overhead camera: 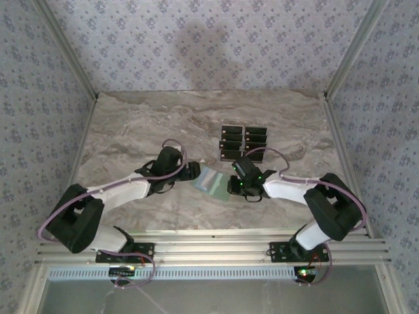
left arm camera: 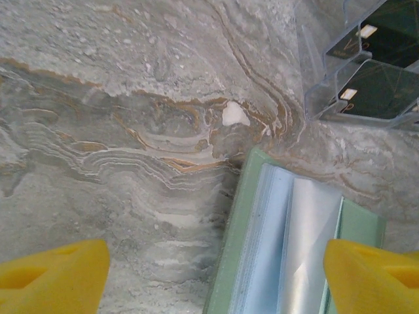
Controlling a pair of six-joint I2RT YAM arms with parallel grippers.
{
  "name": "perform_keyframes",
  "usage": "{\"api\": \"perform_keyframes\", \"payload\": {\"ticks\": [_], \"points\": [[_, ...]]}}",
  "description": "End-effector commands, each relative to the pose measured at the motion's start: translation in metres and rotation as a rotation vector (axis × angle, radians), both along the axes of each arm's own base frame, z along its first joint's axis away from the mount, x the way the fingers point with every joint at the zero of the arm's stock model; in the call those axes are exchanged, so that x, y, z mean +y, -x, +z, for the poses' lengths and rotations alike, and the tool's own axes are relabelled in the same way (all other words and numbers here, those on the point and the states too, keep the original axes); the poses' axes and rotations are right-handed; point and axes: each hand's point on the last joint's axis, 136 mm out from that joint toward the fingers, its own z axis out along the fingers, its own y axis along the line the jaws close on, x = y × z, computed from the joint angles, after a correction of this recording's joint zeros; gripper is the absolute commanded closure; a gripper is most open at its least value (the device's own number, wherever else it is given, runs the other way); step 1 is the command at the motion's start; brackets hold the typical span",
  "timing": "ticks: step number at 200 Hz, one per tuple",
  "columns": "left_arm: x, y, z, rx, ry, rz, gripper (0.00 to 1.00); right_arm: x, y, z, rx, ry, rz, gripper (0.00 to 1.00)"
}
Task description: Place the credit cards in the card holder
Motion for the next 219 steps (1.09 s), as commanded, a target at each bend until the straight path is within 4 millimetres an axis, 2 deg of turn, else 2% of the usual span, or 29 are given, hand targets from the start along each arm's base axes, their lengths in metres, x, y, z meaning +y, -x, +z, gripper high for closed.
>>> {"api": "perform_keyframes", "payload": {"ticks": [1,46,141,169,219], "points": [[-0.014,-0.005,0.006,0.000,0.037,-0.060,0.15,-0.006,0.006,-0.019,0.045,0.025,-0.013,0.79],[-0.017,-0.014,-0.006,0.045,0.089,-0.066,0.16,-0.013,0.007,-0.025,0.057,0.034,-0.028,0.79],[-0.049,-0.021,-0.016,0.113,0.234,-0.145,0.23,-0.018,0.007,-0.032,0.073,0.034,-0.039,0.80],[-0.053,-0.019,-0.013,0.116,0.267,-0.161,0.28,-0.018,0.006,-0.033,0.075,0.035,-0.039,0.80],[-0.046,-0.013,0.000,0.079,0.277,-0.155,0.38,-0.020,0.005,-0.034,0.078,0.036,-0.041,0.80]]}}
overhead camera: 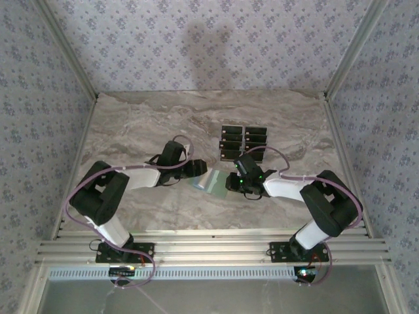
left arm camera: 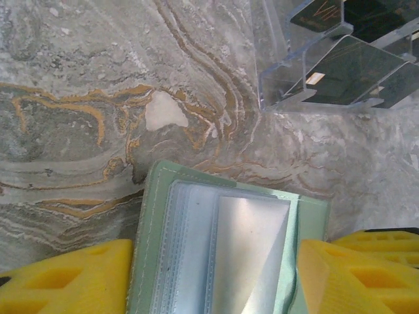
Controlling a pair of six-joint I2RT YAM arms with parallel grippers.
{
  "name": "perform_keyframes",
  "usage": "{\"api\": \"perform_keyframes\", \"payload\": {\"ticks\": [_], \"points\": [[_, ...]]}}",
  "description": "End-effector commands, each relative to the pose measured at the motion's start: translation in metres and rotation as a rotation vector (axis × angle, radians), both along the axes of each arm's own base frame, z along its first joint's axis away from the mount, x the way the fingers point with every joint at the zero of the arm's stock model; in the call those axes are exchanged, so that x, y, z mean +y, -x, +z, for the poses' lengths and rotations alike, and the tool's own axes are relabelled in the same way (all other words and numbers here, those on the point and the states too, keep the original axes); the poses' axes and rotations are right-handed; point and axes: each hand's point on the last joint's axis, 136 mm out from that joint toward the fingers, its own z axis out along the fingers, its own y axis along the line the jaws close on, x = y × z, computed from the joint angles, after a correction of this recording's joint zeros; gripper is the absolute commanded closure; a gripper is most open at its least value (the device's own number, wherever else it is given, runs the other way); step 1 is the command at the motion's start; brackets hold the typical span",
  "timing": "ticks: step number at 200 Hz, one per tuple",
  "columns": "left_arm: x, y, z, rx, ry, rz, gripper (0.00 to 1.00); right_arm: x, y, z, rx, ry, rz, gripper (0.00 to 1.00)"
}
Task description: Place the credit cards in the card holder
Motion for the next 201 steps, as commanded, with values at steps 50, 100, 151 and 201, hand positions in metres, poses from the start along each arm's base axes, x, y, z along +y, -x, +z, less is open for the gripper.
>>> {"api": "perform_keyframes", "payload": {"ticks": [50,100,151,201], "points": [[-0.0046,0.0080,0.0254,-0.042,0.079,-0.028,0.65,-0.0245,0.0164,-0.0344,0.093,0.098,-0.030,0.80],[-0.0017,0.0093,0.0231,-0.040,0.074,-0.017,0.67,-0.0251,0.0170,-0.0354,0.095,0.100,-0.032,0.80],[0.0019,0.0105,0.0184,-0.041,0.064,-0.007,0.79,-0.0254,0.0172,-0.0364,0.096,0.102,-0.032,0.81],[0.0053,0.0097,0.0267,-0.063,0.074,0.003,0.77,-0.0268,0.0173,-0.0389,0.099,0.108,-0.034,0.81]]}}
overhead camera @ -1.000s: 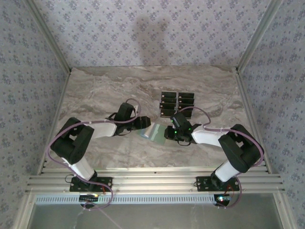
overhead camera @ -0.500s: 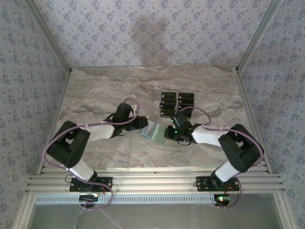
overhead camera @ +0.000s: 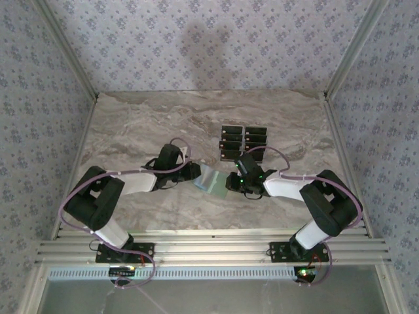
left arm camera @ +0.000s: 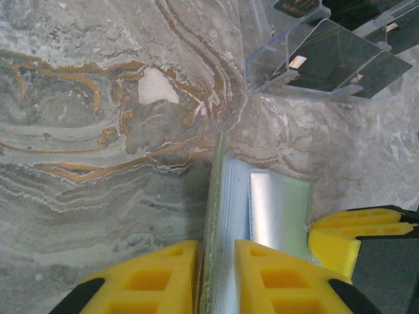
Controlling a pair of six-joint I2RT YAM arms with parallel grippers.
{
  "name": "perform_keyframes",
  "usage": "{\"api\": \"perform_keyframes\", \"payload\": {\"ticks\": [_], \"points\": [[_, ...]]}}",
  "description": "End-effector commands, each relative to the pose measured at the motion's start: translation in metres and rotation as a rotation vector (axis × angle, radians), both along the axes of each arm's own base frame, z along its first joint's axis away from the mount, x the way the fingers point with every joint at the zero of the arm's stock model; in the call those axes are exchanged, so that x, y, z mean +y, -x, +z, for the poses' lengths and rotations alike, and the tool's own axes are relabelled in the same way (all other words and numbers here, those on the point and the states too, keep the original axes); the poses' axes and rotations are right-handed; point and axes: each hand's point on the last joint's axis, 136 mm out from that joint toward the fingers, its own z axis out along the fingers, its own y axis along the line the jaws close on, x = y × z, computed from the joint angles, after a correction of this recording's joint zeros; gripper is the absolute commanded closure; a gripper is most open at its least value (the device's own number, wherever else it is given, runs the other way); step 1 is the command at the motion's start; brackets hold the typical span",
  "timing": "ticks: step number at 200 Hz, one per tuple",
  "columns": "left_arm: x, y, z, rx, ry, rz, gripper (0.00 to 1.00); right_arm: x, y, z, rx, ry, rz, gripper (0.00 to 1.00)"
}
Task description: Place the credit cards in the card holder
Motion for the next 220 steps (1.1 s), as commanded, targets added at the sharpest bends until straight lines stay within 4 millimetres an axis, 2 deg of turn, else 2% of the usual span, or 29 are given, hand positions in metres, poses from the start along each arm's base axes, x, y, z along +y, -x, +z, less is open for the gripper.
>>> {"api": "perform_keyframes", "payload": {"ticks": [1,12,44,76,145,220], "points": [[-0.001,-0.004,0.021,-0.054,0.036,0.005,0.76,-0.028,0.019,-0.038,0.100,0.122,-0.034,0.81],[0.000,-0.004,0.023,-0.061,0.038,0.008,0.74,-0.028,0.020,-0.039,0.103,0.123,-0.032,0.81],[0.004,-0.003,0.027,-0.079,0.048,0.015,0.73,-0.029,0.019,-0.040,0.105,0.122,-0.036,0.81],[0.003,-0.001,0.023,-0.068,0.052,0.009,0.76,-0.029,0.020,-0.041,0.106,0.124,-0.034,0.81],[0.005,-0.001,0.029,-0.090,0.065,0.015,0.78,-0.029,0.020,-0.043,0.110,0.128,-0.036,0.81],[0.004,-0.001,0.032,-0.102,0.078,0.017,0.95,-0.028,0.021,-0.045,0.115,0.129,-0.033,0.81]]}}
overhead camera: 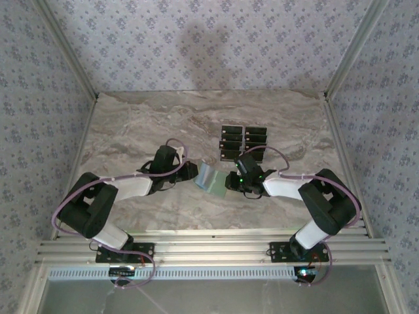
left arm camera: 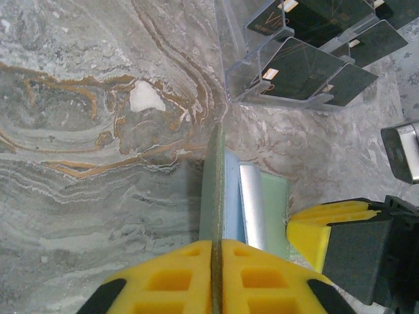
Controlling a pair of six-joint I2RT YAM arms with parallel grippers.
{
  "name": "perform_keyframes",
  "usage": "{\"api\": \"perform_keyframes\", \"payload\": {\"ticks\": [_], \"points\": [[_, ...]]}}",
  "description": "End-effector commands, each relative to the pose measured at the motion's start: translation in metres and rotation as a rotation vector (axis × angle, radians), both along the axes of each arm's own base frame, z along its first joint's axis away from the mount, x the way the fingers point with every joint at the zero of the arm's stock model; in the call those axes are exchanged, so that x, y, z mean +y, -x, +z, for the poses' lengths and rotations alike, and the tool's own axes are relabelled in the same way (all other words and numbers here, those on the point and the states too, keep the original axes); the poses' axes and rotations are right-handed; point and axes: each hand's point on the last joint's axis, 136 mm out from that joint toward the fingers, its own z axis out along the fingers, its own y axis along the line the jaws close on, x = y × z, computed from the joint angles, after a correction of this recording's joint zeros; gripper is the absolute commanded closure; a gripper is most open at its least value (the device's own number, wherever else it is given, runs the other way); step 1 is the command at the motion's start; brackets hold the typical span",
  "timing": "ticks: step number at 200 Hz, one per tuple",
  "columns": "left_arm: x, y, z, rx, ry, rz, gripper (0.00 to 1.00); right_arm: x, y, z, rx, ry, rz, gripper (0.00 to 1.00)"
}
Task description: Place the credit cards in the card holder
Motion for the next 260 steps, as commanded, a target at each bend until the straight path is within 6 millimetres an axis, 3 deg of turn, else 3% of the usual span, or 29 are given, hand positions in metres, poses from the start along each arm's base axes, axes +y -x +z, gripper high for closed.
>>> {"api": "perform_keyframes", "payload": {"ticks": [1,11,80,118,141,190,232,260], "points": [[0.000,-0.004,0.017,-0.052,0.039,0.006,0.95,-0.030,0.023,-0.044,0.121,0.134,-0.032,0.81],[-0.001,-0.004,0.020,-0.057,0.043,0.004,1.00,-0.029,0.022,-0.044,0.121,0.132,-0.030,0.81],[-0.014,0.012,0.049,-0.075,0.143,-0.025,1.00,-0.009,0.015,-0.044,0.139,0.110,0.026,0.81],[-0.036,0.028,0.040,-0.049,0.150,-0.071,1.00,-0.003,0.012,-0.044,0.147,0.107,0.043,0.81],[-0.037,0.030,0.028,-0.024,0.134,-0.062,1.00,-0.001,0.010,-0.044,0.148,0.108,0.046,0.82],[-0.014,0.025,0.012,-0.015,0.049,0.052,1.00,-0.009,0.013,-0.035,0.144,0.119,0.038,0.79],[0.020,0.027,0.003,-0.015,-0.026,0.203,1.00,-0.031,0.020,-0.007,0.106,0.192,0.014,0.63],[0.042,0.033,-0.006,-0.013,-0.054,0.281,1.00,-0.028,0.019,0.017,0.059,0.176,0.026,0.58]]}}
